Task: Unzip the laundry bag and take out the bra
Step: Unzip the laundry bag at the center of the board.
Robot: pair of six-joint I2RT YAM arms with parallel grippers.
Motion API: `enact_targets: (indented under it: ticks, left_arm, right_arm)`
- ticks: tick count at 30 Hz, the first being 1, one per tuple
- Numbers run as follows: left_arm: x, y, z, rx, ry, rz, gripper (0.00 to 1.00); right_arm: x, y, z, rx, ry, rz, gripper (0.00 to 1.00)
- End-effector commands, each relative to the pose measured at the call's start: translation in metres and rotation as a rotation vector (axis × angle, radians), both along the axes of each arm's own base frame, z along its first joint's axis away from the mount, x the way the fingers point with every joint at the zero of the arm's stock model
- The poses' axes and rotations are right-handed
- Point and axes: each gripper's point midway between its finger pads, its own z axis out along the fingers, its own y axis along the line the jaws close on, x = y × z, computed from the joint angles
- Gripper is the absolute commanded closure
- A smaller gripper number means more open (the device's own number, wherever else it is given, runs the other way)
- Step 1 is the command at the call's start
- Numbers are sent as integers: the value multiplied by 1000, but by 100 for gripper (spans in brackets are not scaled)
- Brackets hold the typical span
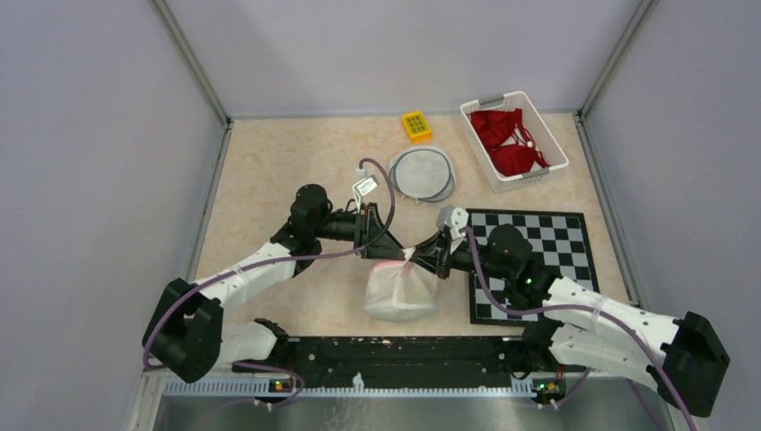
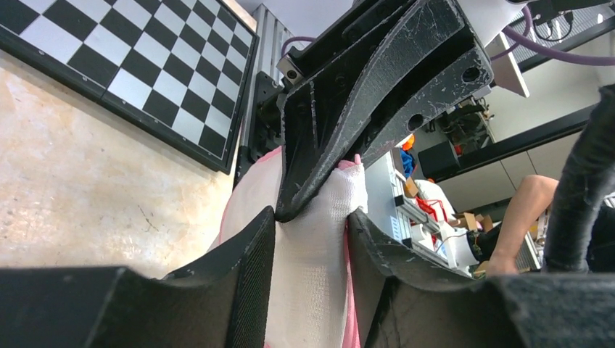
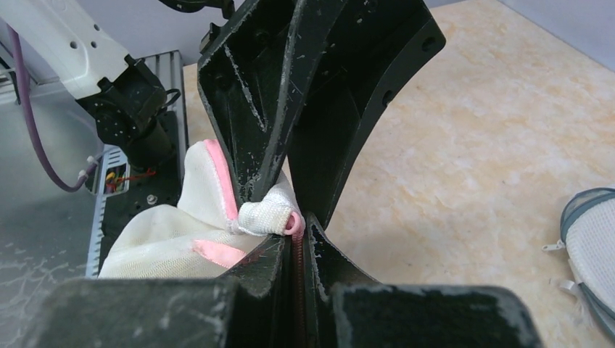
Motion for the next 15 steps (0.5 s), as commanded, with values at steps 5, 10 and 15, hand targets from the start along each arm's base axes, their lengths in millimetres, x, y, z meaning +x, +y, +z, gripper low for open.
enact_targets:
  ticks: [5,10,15]
  left_arm:
    - [-1,-14,33,-62,-127,-11,70]
    - [7,-16,33,-53,-111,27,60]
    - [12,-11,39,-73,-103,31,89]
  right_arm:
    - [-3,9,-2,-31,7,20,100]
    - [-7,9,-3,-39,6,42,100]
    - [-7,6,-12,-81,24,36,100]
